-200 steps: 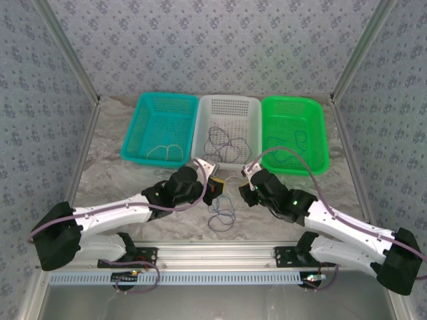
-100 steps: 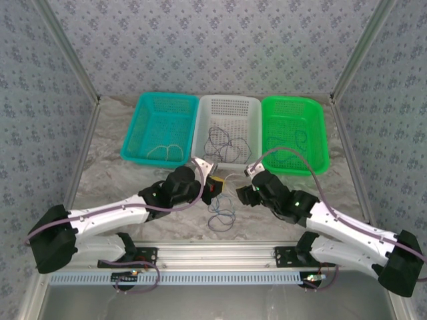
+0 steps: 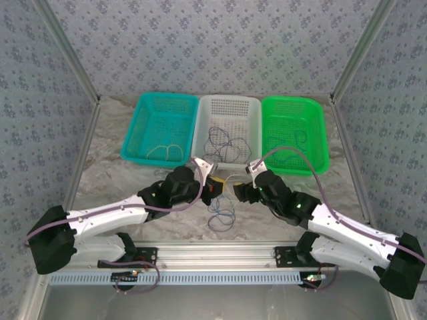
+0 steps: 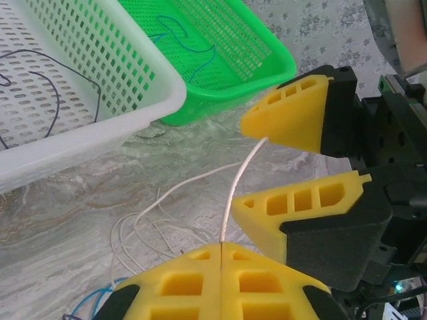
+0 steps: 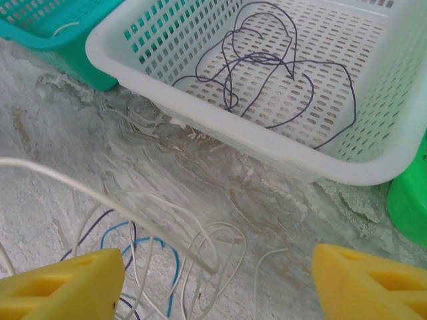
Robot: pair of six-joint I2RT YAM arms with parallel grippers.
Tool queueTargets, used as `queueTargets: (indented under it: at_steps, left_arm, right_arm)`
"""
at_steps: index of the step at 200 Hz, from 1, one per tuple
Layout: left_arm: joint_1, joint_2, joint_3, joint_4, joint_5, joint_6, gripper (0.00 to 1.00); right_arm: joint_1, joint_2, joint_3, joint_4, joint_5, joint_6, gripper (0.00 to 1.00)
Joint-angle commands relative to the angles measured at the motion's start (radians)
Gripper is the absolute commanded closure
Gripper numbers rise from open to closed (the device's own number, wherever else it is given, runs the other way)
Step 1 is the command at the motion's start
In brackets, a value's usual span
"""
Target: Untangle the cables
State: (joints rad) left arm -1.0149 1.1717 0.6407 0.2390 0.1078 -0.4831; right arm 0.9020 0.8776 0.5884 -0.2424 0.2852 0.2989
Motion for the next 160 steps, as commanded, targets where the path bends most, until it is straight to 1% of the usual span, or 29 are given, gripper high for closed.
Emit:
queueTargets:
  at_steps: [1, 22, 32, 43, 57, 70, 79, 89, 111, 121, 129, 160]
  left_arm:
    - [-0.004, -0.001, 0.021, 0.062, 0.056, -0.016, 1.0]
    - [-0.004, 0.004, 0.023, 0.096, 0.103, -0.024, 1.0]
    - [-0.004, 0.007, 0.026, 0.103, 0.125, -0.026, 1.0]
    - [-0.004, 0.008, 0.027, 0.103, 0.137, -0.03, 1.0]
    - [-0.004, 0.003, 0.02, 0.099, 0.139, -0.032, 1.0]
    - [-0.004, -0.008, 0.008, 0.098, 0.131, -0.035, 1.0]
    - [-0.005, -0.017, 0.0, 0.095, 0.125, -0.033, 1.0]
    - [-0.005, -0.03, -0.006, 0.088, 0.113, -0.029, 1.0]
    - [-0.004, -0.058, -0.012, 0.058, 0.065, -0.021, 0.87]
    - [-0.004, -0.069, -0.016, 0.045, 0.038, -0.021, 0.74]
    - [-0.004, -0.076, -0.016, 0.035, 0.019, -0.023, 0.66]
    - [-0.004, -0.08, -0.022, 0.03, -0.003, -0.031, 0.54]
  right_arm:
    - [0.004, 0.011, -0.007, 0.063, 0.018, -0.038, 0.25]
    - [0.004, 0.06, 0.005, 0.099, 0.03, -0.085, 0.26]
    - [0.004, 0.078, 0.014, 0.108, 0.035, -0.101, 0.29]
    - [0.004, 0.09, 0.022, 0.117, 0.042, -0.111, 0.41]
    - [0.005, 0.084, 0.022, 0.126, 0.063, -0.116, 0.6]
    - [0.005, 0.066, 0.02, 0.118, 0.09, -0.12, 0.75]
    - [0.005, 0.049, 0.023, 0.11, 0.095, -0.127, 0.83]
    - [0.004, 0.029, 0.024, 0.102, 0.094, -0.136, 0.89]
    - [0.005, -0.004, 0.038, 0.076, 0.095, -0.145, 0.95]
    - [0.006, -0.015, 0.043, 0.07, 0.094, -0.148, 0.97]
    - [0.007, -0.024, 0.049, 0.069, 0.094, -0.151, 0.97]
    - [0.02, -0.03, 0.086, 0.065, 0.105, -0.164, 0.99]
